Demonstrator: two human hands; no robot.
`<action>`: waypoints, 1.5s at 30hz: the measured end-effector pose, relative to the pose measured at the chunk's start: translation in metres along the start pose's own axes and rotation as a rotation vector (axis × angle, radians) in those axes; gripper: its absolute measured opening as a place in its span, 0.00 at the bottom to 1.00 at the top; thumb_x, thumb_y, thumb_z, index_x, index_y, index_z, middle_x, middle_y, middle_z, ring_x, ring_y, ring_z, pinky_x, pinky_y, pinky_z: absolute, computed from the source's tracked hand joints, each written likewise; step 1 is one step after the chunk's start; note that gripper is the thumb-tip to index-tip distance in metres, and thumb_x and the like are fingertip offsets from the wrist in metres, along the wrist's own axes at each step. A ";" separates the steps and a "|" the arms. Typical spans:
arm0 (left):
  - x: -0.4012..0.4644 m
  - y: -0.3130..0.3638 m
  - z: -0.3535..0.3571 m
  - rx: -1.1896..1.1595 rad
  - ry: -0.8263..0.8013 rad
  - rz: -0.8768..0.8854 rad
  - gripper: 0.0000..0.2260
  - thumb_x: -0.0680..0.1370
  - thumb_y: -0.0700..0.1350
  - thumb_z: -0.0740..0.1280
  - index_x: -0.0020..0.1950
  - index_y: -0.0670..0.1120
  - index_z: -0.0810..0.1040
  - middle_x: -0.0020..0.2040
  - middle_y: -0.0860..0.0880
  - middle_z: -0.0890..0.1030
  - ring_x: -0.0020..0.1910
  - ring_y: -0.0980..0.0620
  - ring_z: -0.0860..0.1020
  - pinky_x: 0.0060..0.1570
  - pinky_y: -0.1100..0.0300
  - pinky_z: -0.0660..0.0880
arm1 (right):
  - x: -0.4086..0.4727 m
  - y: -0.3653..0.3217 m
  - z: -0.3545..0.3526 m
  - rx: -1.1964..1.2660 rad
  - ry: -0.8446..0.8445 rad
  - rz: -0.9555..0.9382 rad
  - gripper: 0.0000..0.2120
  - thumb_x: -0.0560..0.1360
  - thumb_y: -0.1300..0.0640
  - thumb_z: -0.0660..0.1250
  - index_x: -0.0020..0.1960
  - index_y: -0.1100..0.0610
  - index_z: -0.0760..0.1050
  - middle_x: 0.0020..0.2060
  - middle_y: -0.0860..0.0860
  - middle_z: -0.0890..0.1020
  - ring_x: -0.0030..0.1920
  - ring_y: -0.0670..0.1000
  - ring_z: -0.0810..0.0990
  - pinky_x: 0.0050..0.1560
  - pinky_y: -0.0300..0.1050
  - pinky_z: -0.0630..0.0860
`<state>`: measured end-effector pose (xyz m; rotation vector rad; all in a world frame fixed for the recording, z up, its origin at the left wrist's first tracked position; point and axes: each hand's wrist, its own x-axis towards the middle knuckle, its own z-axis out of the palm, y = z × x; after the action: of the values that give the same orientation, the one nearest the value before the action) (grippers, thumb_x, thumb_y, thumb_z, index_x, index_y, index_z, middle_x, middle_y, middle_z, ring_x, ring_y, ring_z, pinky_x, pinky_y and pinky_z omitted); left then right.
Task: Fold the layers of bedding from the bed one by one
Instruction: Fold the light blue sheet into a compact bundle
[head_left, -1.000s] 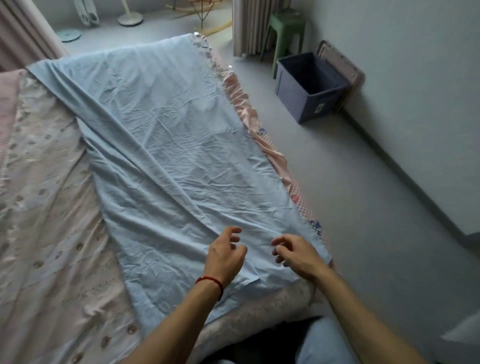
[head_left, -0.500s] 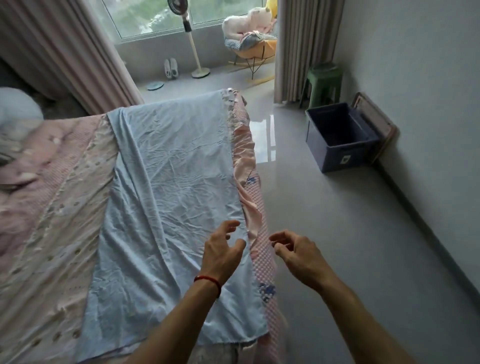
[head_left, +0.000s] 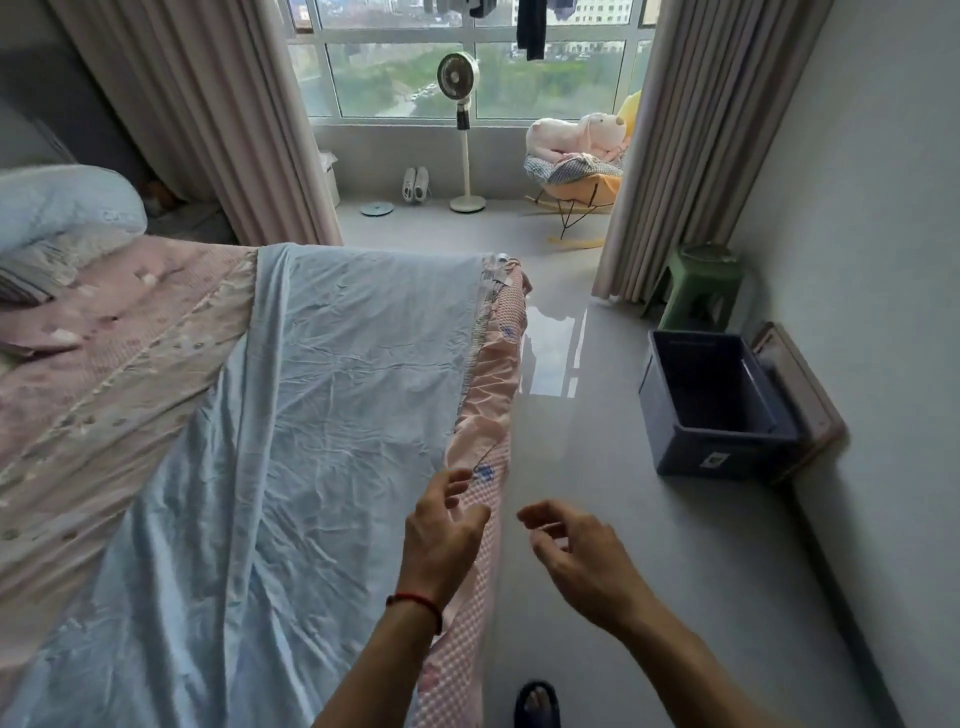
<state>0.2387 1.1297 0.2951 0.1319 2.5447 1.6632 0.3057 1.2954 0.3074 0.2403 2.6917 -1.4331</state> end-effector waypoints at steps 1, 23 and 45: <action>0.022 0.004 0.018 -0.018 0.005 -0.002 0.17 0.76 0.41 0.71 0.64 0.50 0.77 0.58 0.53 0.81 0.56 0.54 0.79 0.52 0.65 0.75 | 0.018 0.010 -0.016 -0.035 -0.003 0.013 0.12 0.82 0.56 0.65 0.65 0.50 0.78 0.55 0.40 0.79 0.52 0.40 0.80 0.51 0.32 0.78; 0.584 0.138 0.223 0.277 0.104 -0.134 0.16 0.76 0.45 0.71 0.63 0.46 0.76 0.52 0.48 0.82 0.48 0.50 0.82 0.51 0.57 0.80 | 0.607 0.116 -0.285 0.289 -0.247 0.135 0.08 0.84 0.59 0.62 0.57 0.55 0.80 0.48 0.53 0.86 0.45 0.51 0.86 0.45 0.42 0.82; 1.124 0.040 0.269 0.243 0.041 -0.575 0.17 0.79 0.46 0.68 0.67 0.46 0.75 0.64 0.45 0.79 0.62 0.44 0.77 0.59 0.56 0.74 | 1.226 0.126 -0.299 -0.003 -0.542 0.260 0.11 0.79 0.63 0.62 0.49 0.54 0.82 0.47 0.56 0.86 0.47 0.56 0.85 0.48 0.53 0.81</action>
<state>-0.8405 1.5314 0.1846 -0.5658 2.4690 1.1491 -0.8783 1.7337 0.1924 0.1632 2.1390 -1.2044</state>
